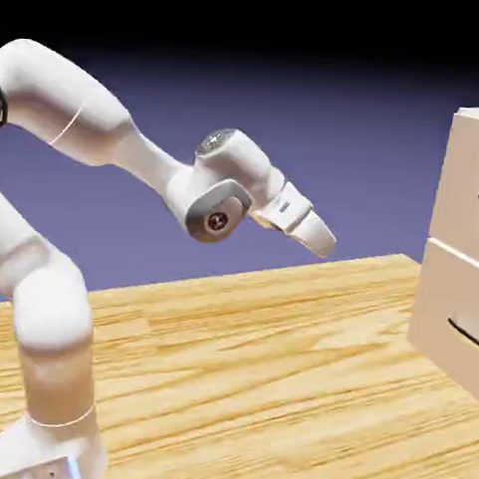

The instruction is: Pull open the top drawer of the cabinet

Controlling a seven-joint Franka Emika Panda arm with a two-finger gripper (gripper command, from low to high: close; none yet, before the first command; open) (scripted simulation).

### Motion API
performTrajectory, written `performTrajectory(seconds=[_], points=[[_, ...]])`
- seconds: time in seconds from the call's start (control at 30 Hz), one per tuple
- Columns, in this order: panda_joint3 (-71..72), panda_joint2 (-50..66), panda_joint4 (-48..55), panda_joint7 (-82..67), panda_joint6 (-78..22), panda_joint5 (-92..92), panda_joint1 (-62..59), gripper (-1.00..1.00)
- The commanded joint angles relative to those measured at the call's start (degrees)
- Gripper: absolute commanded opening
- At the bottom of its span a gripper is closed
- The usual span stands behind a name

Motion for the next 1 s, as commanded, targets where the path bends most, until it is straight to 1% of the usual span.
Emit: performTrajectory(seconds=[0.0, 0.97], points=[[-1.36, -0.5, 1.05, -2.5, -0.25, -2.39, 1.67, 0.0], [-40.79, -15.03, 31.35, -74.76, -7.49, -71.46, 49.96, 0.0]])
